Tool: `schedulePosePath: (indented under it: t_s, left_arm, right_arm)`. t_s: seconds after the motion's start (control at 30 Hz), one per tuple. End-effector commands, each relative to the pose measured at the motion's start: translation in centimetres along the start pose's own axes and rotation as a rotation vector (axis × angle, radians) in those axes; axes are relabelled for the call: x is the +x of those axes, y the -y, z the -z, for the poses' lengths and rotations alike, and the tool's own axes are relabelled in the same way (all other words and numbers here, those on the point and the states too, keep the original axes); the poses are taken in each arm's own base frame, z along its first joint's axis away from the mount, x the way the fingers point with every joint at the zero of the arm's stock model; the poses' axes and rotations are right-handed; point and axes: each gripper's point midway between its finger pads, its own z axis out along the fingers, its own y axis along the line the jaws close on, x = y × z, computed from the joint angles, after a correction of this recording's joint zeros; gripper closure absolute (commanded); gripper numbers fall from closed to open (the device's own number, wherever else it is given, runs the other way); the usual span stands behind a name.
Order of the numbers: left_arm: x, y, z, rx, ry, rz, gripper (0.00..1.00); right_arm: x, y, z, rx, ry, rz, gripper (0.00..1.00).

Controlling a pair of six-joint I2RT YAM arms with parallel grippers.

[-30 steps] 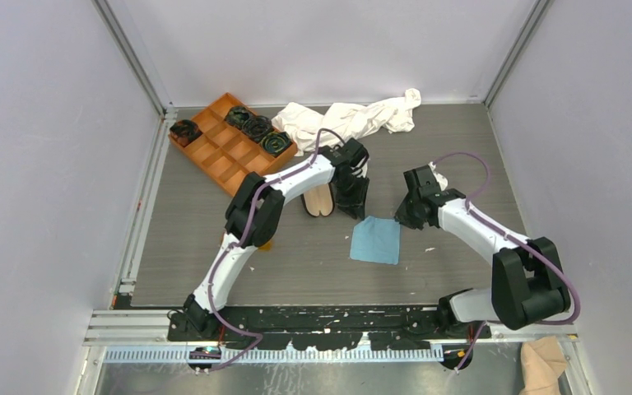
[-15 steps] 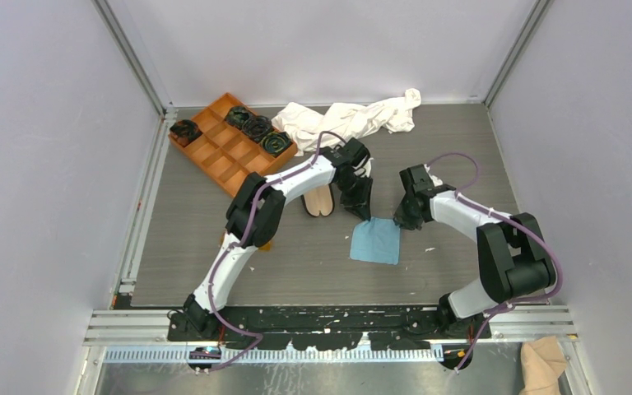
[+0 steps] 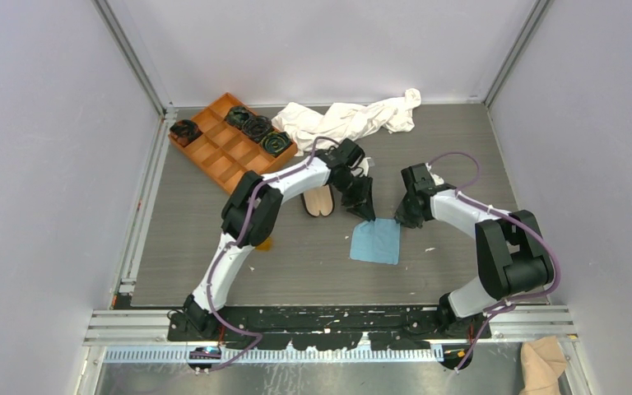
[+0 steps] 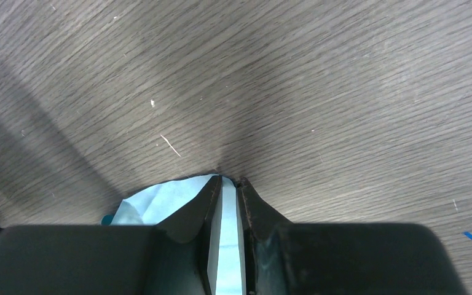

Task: Organize the sunglasses
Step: Fold the glasses cleaning cloth at the center of the board.

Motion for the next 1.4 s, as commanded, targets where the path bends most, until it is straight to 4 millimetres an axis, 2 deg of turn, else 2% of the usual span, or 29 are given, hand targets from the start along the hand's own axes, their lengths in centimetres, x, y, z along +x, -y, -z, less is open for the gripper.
schedulePosePath:
  t_s: [0.0, 0.1, 0.3, 0.47, 0.57, 0.73, 0.9, 1.13, 1.23, 1.37]
  left_arm:
    - [-1.4, 4.3, 4.3, 0.073, 0.093, -0.106, 0.78]
    - [-1.5, 3.1, 4.5, -0.001, 0.111, -0.124, 0.75]
    - [-1.8, -2.6, 4.6, -0.302, 0.113, -0.091, 0.71]
    - [-0.9, -3.8, 3.0, -0.359, 0.068, -0.1, 0.73]
    - [-0.2, -3.7, 1.7, -0.36, 0.041, -0.109, 0.73]
    - [0.1, -2.8, 0.6, -0.334, 0.029, -0.124, 0.73]
    - [0.5, -2.5, 0.1, -0.312, 0.006, -0.129, 0.75]
    - [1.4, -2.4, -0.3, -0.301, -0.017, -0.14, 0.76]
    - [1.4, -2.4, -0.4, -0.301, -0.015, -0.137, 0.82]
    - [1.2, -1.4, -0.1, -0.265, -0.003, -0.146, 0.99]
  right_arm:
    - [-0.3, 0.7, -0.2, 0.022, 0.016, 0.007, 0.79]
    - [-0.5, 0.5, 0.1, 0.012, 0.021, 0.001, 0.79]
    - [-1.5, -1.2, 2.0, -0.066, 0.042, -0.017, 0.79]
    - [-2.3, -2.9, 2.9, -0.125, 0.04, -0.027, 0.79]
    - [-2.0, -3.5, 2.5, -0.146, 0.021, -0.028, 0.79]
    - [-0.9, -2.9, 1.2, -0.127, -0.014, -0.025, 0.79]
    - [-0.2, -2.2, 0.4, -0.108, -0.026, -0.031, 0.8]
    - [-0.2, -2.2, 0.2, -0.102, -0.025, -0.031, 0.79]
    - [-0.2, -2.2, 0.1, -0.102, -0.028, -0.029, 0.8]
    - [-0.3, -2.0, 0.2, -0.095, -0.021, -0.028, 0.8]
